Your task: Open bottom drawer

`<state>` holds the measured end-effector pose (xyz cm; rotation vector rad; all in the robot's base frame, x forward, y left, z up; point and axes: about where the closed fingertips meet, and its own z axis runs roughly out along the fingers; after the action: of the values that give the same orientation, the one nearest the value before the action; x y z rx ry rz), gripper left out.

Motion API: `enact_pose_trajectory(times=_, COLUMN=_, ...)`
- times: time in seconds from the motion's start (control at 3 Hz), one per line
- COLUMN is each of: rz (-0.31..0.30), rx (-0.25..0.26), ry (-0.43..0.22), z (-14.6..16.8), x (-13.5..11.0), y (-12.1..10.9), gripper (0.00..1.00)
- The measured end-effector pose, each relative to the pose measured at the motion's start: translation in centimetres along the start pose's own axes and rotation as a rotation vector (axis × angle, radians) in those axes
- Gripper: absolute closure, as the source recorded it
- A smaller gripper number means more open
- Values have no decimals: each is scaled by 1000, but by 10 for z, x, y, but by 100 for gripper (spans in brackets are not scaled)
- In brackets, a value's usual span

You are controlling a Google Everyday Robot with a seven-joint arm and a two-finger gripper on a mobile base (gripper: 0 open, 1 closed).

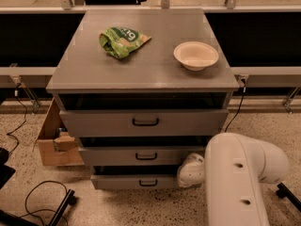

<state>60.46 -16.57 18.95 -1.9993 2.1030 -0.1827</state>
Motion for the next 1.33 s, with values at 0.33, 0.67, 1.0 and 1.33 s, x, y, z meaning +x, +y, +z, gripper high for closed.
enact_pose_trajectory(times=0.33, rz=-4, rx=-2, ry=16, z=-24, x=1, y=5, gripper=88)
enact_pose_trajectory(times=0.67, rz=-4, rx=-2, ry=16, z=-26, x=1, y=5, gripper=89)
enact_pose_trajectory(times=1.0, rz=-4, rx=-4, ry=16, z=-25, x=1, y=6, gripper=67)
enact_pose_trajectory(times=1.33, rz=-5, rx=-6, ry=16, z=-24, x=0, y=7, gripper=44)
